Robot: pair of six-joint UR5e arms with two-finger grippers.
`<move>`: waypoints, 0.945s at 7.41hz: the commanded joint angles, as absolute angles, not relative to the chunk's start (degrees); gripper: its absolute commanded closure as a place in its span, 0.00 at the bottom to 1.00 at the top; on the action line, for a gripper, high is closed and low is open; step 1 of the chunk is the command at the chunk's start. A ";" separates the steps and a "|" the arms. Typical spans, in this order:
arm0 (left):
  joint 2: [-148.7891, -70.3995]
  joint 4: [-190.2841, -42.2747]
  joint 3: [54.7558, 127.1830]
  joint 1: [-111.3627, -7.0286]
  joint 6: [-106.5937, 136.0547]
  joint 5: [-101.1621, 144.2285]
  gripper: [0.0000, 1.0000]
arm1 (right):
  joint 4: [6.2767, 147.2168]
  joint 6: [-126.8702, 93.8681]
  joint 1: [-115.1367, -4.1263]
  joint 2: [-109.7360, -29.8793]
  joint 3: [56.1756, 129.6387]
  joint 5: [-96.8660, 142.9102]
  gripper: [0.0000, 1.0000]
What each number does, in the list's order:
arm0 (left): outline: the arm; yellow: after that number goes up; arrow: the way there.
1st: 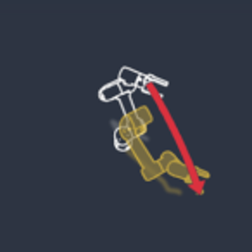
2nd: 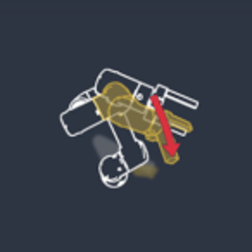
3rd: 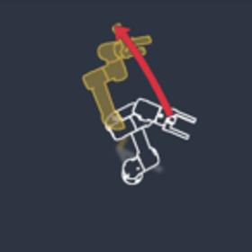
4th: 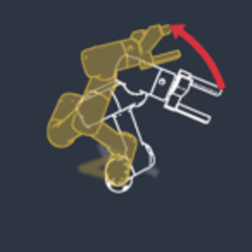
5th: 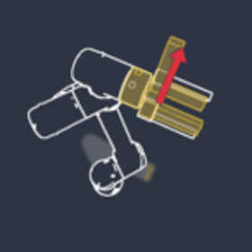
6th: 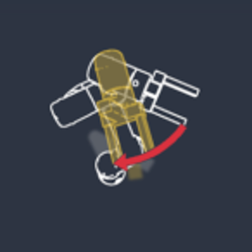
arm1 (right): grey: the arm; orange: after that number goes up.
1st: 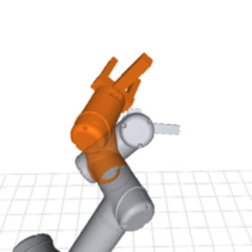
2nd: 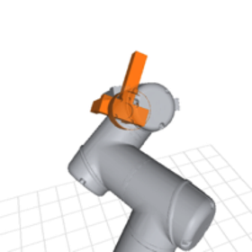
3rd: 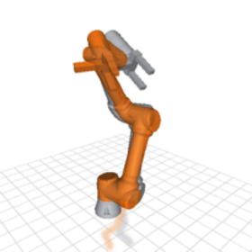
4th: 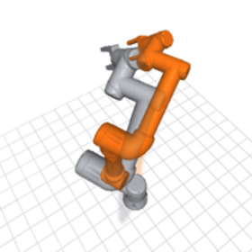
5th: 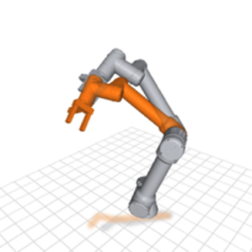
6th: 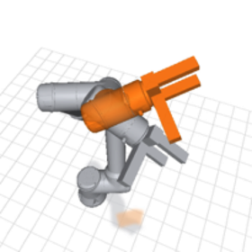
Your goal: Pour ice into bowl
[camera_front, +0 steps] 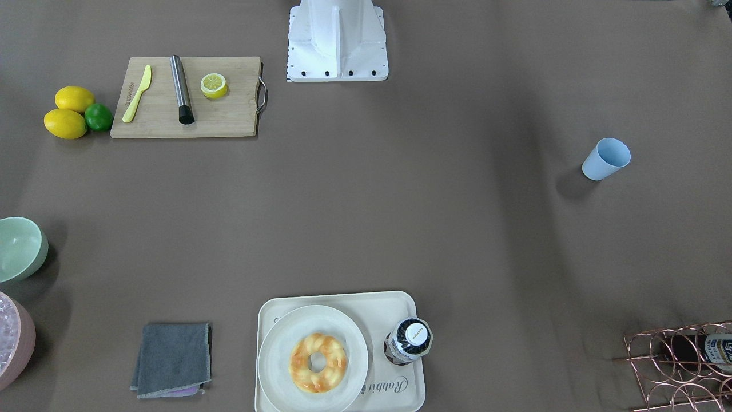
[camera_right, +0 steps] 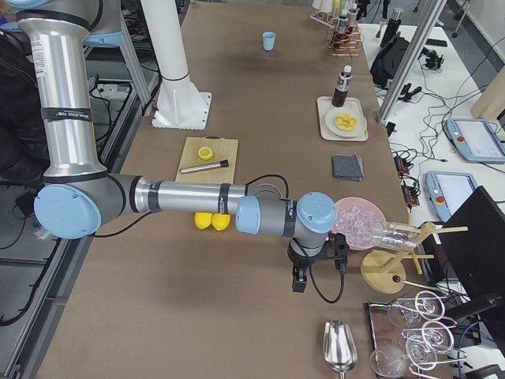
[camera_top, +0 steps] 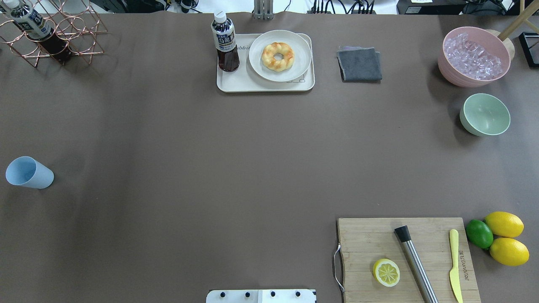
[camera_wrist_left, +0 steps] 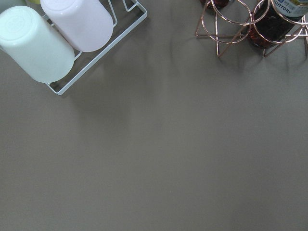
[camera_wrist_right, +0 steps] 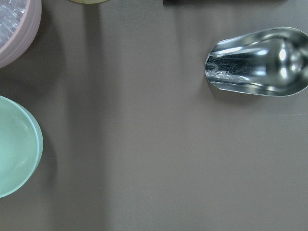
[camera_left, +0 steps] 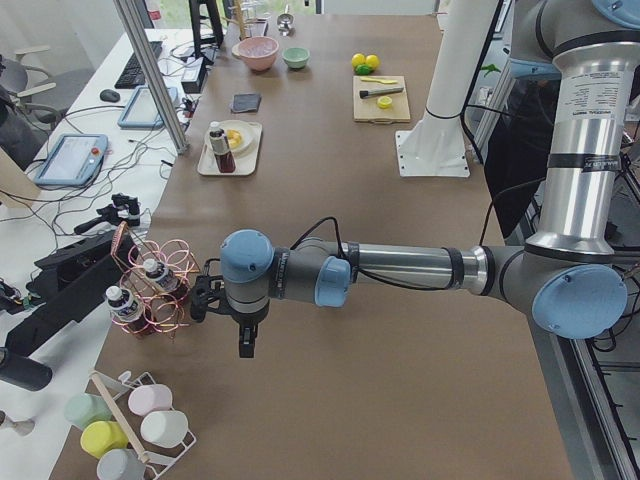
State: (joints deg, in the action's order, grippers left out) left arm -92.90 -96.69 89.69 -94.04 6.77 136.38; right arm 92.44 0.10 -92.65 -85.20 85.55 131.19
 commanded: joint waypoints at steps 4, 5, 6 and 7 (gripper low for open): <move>-92.99 -96.59 90.79 -94.39 6.94 136.32 0.02 | 92.37 0.35 -92.72 -85.61 85.87 131.48 0.02; -92.99 -96.59 90.70 -94.39 6.94 136.32 0.02 | 92.46 0.09 -92.64 -85.52 86.48 131.57 0.02; -92.99 -96.59 91.31 -94.39 7.03 136.32 0.02 | 92.46 -0.35 -92.64 -85.43 87.09 131.57 0.02; -92.90 -96.42 91.84 -94.48 7.81 136.32 0.02 | 92.46 -0.44 -92.55 -85.26 87.10 131.57 0.02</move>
State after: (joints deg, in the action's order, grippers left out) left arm -92.98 -96.58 91.05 -94.38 7.04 136.33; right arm 92.44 -0.08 -92.65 -85.48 86.65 131.55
